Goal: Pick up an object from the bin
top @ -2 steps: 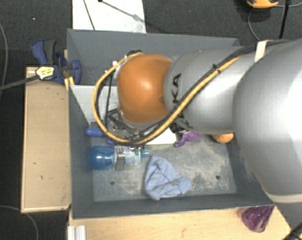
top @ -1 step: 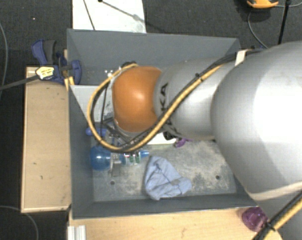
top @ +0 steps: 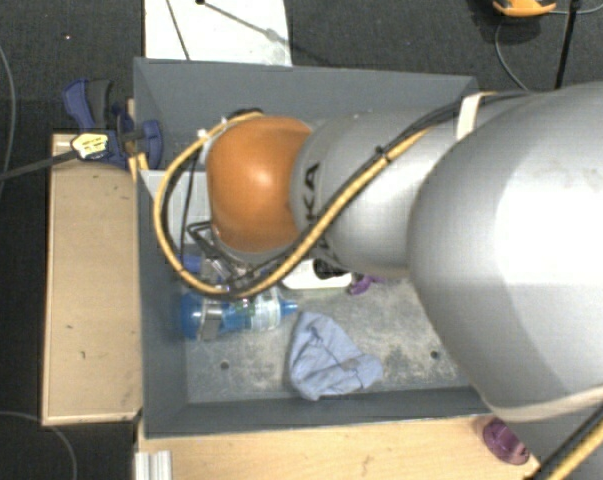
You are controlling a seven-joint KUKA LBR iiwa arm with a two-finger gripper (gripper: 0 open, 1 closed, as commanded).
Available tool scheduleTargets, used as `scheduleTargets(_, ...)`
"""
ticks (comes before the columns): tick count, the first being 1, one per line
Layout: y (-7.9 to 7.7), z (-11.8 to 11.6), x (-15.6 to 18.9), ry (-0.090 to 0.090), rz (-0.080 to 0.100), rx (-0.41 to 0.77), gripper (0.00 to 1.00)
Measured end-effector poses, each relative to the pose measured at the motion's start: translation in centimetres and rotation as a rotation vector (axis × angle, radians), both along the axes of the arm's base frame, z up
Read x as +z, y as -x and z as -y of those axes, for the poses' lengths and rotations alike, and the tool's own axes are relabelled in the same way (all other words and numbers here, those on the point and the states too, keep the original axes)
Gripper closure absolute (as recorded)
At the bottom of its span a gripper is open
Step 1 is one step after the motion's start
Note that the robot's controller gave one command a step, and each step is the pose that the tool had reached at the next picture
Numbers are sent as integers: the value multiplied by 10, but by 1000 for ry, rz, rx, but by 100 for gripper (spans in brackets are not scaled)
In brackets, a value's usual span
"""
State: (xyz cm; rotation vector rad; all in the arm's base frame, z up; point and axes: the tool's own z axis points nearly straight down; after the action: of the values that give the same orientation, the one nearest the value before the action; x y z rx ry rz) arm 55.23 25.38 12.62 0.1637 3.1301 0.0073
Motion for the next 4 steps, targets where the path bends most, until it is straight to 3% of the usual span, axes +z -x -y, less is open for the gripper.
scheduleTargets(1,-7,6,-52,1,-8,-43,0)
scheduleTargets(2,0,26,-56,-2,-1,-188,100)
scheduleTargets(4,1,27,-53,-1,-3,-189,100)
